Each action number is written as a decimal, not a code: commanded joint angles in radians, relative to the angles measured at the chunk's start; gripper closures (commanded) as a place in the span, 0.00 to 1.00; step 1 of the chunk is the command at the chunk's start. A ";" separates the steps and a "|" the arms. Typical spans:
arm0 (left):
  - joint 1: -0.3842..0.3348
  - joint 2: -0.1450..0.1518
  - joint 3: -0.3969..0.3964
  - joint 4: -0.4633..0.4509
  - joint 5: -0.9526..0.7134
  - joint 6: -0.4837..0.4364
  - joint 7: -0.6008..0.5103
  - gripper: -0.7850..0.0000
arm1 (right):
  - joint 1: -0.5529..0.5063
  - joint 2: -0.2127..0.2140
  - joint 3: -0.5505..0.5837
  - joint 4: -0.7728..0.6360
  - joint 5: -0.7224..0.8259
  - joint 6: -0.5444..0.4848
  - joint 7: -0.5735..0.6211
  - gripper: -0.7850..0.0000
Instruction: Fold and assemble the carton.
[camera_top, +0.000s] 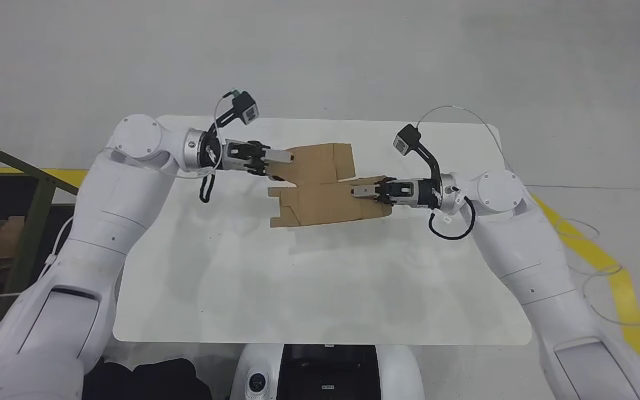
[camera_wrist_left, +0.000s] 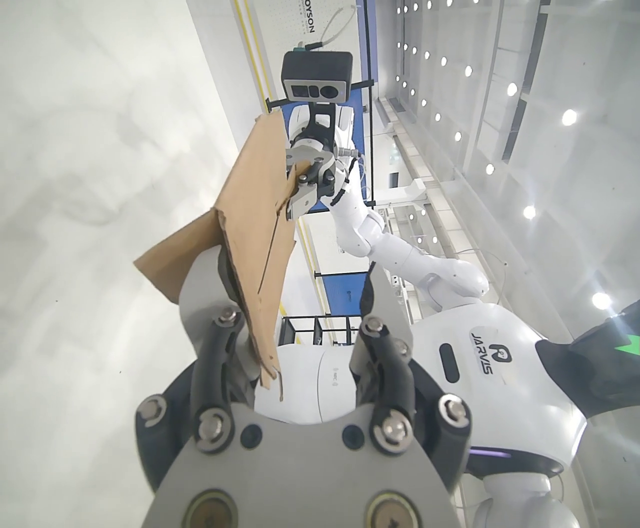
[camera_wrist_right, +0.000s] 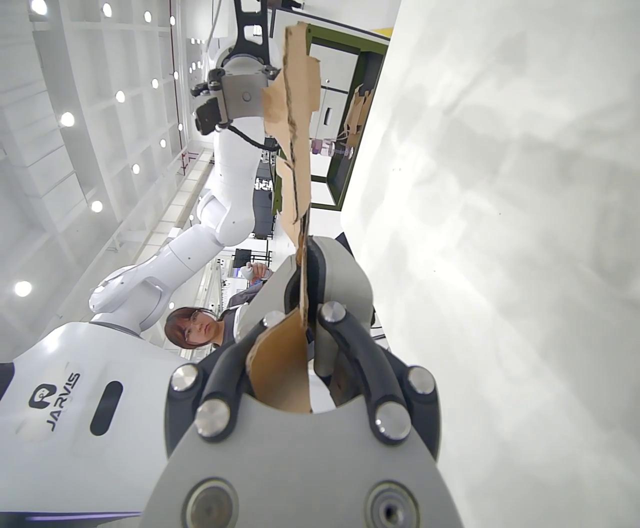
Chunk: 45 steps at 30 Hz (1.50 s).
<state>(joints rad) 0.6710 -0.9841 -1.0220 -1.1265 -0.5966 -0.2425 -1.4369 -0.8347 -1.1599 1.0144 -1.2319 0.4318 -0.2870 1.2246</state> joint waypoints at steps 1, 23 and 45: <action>0.002 0.001 -0.003 0.001 0.006 0.005 0.002 0.50 | 0.001 0.000 -0.001 0.000 0.000 0.000 0.000 1.00; 0.003 -0.003 -0.003 0.013 0.053 0.060 0.033 0.76 | -0.008 0.002 0.010 -0.011 0.005 0.003 -0.007 1.00; 0.016 -0.007 -0.024 -0.001 0.013 0.038 0.017 1.00 | -0.035 0.012 0.079 0.030 0.006 0.003 -0.135 0.00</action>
<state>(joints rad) 0.6852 -0.9916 -1.0447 -1.1257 -0.5809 -0.2003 -1.4168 -0.8665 -1.1483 1.0863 -1.2028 0.4380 -0.2810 1.1053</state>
